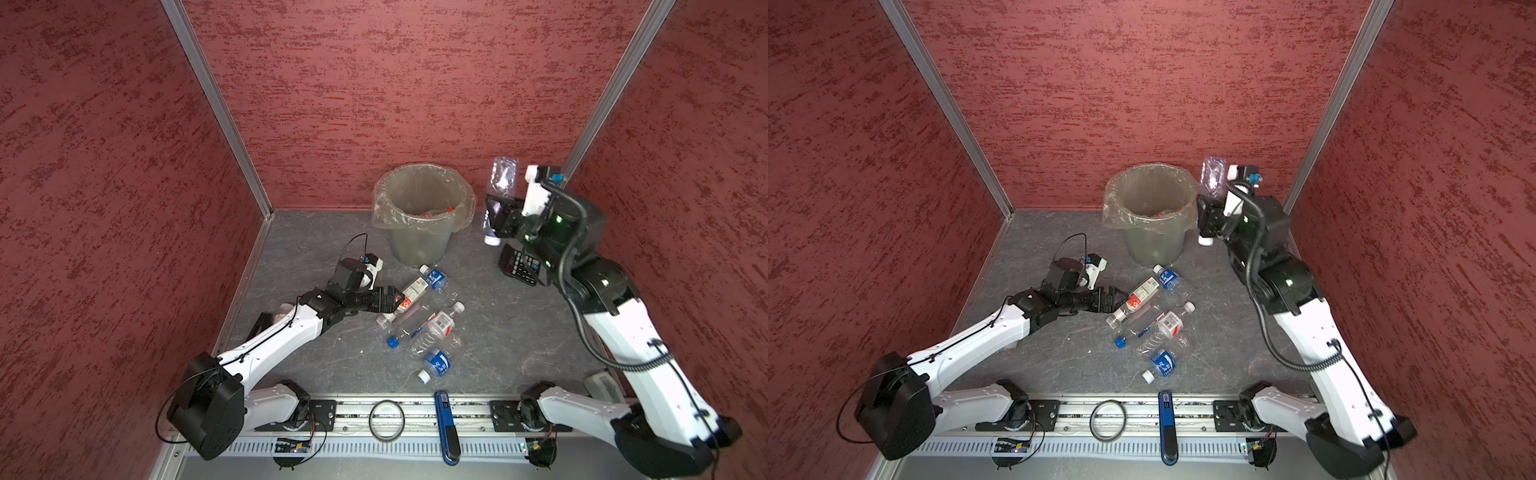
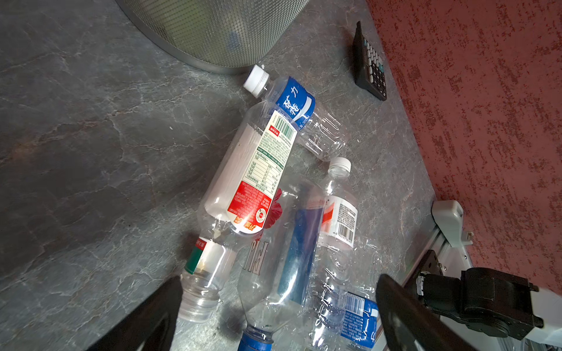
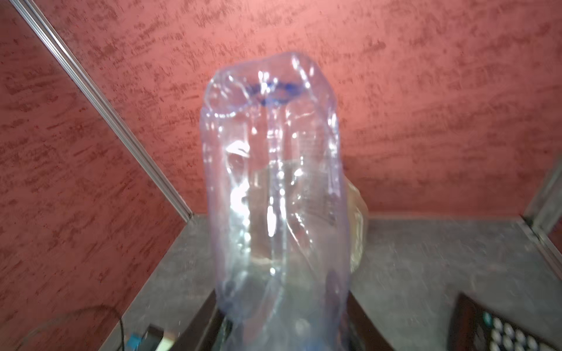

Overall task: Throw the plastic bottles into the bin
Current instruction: 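Carry the Ganten bottle over the bin and open the right gripper, then draw the right gripper back while the left gripper reaches the white-label bottle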

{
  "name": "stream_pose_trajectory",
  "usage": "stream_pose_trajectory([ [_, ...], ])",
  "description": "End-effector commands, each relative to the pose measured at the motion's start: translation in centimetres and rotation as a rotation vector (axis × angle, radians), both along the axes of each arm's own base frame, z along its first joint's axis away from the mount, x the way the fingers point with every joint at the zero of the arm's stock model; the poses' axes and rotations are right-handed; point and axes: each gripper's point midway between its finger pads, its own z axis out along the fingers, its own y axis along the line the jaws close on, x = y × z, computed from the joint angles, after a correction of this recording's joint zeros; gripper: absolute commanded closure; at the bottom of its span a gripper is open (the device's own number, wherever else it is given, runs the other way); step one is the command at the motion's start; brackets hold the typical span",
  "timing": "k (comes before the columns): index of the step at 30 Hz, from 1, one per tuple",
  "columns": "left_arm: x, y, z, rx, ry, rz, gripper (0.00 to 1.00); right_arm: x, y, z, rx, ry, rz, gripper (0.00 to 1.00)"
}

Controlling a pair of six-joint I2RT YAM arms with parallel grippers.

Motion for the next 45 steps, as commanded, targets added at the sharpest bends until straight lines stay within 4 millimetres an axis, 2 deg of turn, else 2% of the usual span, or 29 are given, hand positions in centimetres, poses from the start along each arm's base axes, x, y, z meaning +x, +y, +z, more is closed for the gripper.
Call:
stream_pose_trajectory([
  [1,0.0,0.2,0.5,0.001,-0.029,0.01,0.0,7.4,3.6,1.3,-0.01,-0.024,0.047,0.39],
  [2,-0.2,0.4,0.3,0.004,-0.027,0.014,0.0,10.0,4.3,2.0,-0.013,-0.026,0.042,0.28],
  [4,-0.5,0.8,0.4,0.001,-0.031,0.025,0.0,15.1,4.8,2.4,-0.007,-0.025,0.012,0.13],
  [5,-0.8,0.9,0.4,-0.001,-0.03,0.029,0.0,16.7,4.6,3.3,0.026,-0.063,0.015,0.05],
  [7,-1.3,1.3,0.5,-0.008,-0.031,0.035,0.01,19.0,2.4,3.0,0.127,-0.064,-0.007,0.01],
  [9,-1.9,1.7,0.5,-0.006,-0.03,0.04,0.0,19.6,0.8,1.5,0.122,-0.024,-0.059,0.01],
  [11,-2.5,2.1,0.7,0.002,-0.042,0.045,0.0,18.3,0.3,1.4,0.11,-0.059,-0.064,0.01],
  [17,-3.0,2.5,0.6,0.028,-0.065,0.034,0.01,12.3,-0.5,4.1,0.099,-0.12,-0.041,0.01],
  [26,-1.7,1.7,0.1,0.08,-0.072,0.007,0.0,4.6,-3.4,1.9,0.064,-0.065,-0.079,0.03],
  [32,0.2,0.2,0.3,0.127,-0.106,-0.034,0.02,0.8,-4.7,-2.4,0.043,0.003,-0.087,0.04],
  [39,2.1,-2.5,-1.0,0.265,-0.144,-0.096,0.03,-2.3,-6.1,-10.1,-0.022,0.141,-0.112,0.05],
  [45,3.6,-4.6,-2.2,0.358,-0.152,-0.133,0.03,-4.4,-6.6,-15.3,-0.04,0.232,-0.108,0.05],
])
